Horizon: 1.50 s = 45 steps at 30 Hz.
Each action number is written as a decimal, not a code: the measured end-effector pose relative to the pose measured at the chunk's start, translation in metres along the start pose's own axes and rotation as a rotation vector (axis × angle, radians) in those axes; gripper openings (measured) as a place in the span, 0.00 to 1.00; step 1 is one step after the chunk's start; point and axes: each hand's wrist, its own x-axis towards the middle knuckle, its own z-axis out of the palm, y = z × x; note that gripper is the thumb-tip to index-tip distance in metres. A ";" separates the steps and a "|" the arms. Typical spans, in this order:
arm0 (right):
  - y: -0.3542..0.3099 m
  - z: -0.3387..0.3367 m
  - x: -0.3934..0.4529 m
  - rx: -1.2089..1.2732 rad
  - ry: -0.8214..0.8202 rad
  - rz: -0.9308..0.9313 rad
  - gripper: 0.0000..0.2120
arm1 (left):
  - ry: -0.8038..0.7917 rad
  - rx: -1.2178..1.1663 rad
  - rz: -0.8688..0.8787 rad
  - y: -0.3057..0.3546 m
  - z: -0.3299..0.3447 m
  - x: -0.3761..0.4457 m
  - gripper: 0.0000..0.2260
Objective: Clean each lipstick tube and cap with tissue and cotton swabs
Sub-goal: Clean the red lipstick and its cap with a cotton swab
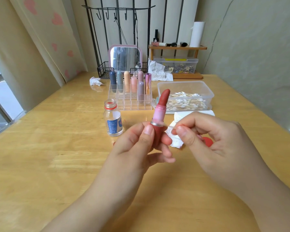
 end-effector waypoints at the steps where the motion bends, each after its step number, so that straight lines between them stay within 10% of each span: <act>1: 0.000 0.001 0.000 -0.008 -0.022 -0.012 0.09 | -0.007 -0.042 -0.025 0.001 0.000 0.000 0.14; 11: 0.003 0.003 -0.001 -0.033 0.019 0.014 0.10 | -0.146 -0.431 -0.217 0.005 0.001 0.003 0.07; 45: 0.001 -0.002 0.000 0.017 0.024 0.040 0.09 | -0.088 -0.345 -0.227 0.004 0.001 0.001 0.11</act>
